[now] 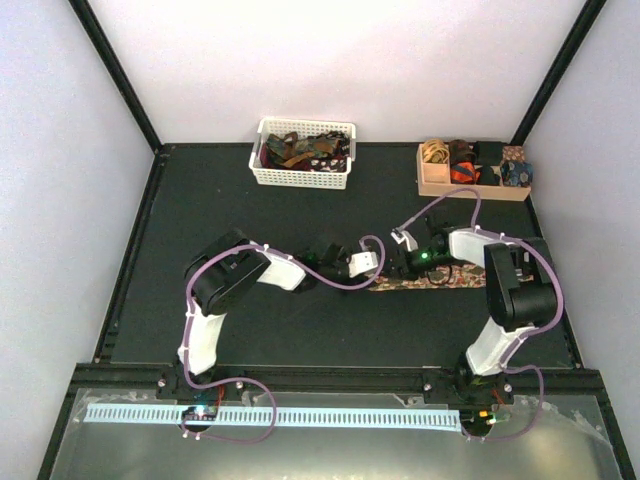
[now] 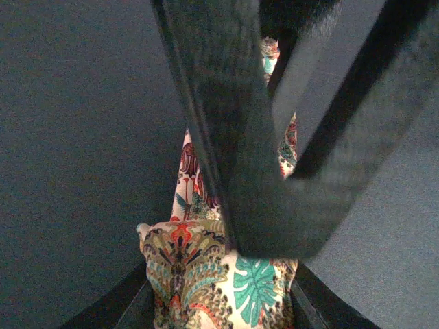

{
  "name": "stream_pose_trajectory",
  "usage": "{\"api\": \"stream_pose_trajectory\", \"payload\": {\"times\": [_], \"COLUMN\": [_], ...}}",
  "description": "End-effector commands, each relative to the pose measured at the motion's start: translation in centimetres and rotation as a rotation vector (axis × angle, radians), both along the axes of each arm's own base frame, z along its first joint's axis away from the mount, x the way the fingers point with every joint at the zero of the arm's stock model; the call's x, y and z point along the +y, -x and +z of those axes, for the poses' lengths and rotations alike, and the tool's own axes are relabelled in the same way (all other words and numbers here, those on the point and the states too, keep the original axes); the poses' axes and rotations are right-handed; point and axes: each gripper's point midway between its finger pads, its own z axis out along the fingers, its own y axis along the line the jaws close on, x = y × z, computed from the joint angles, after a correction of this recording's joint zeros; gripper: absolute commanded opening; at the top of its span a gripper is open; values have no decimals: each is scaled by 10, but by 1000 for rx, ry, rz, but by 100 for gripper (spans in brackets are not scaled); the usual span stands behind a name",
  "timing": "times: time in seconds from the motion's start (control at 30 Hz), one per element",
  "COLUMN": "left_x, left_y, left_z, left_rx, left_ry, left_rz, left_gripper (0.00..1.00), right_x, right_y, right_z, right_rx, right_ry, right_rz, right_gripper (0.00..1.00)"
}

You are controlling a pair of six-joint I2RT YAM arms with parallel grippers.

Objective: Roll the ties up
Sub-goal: Roll the tie at the center of the board.

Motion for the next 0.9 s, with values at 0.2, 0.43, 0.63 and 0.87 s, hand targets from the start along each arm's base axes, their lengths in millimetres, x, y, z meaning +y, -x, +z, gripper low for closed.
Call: {"api": "stream_pose_trajectory", "payload": {"times": [0.2,0.43,0.63,0.87], "left_x": [49,47,39,28], "left_y": [23,20,4,3], "left_z": [-81,-76,-29,-4], "left_rx": [192,187,144,90], "left_ry": [-291,-276,-32,139], "left_rz": [71,77,71,52], "left_gripper": [37,47,71,84], "right_x": [15,3,-12,-30], "right_y": [-6,-3,3,-6], "right_z": [-20,-36,-50,-48], "right_rx": [-5,3,29,15], "right_ry": [-18,77,176,289], "right_rz": [1,6,12,-1], "right_gripper": [33,1,1,1]}}
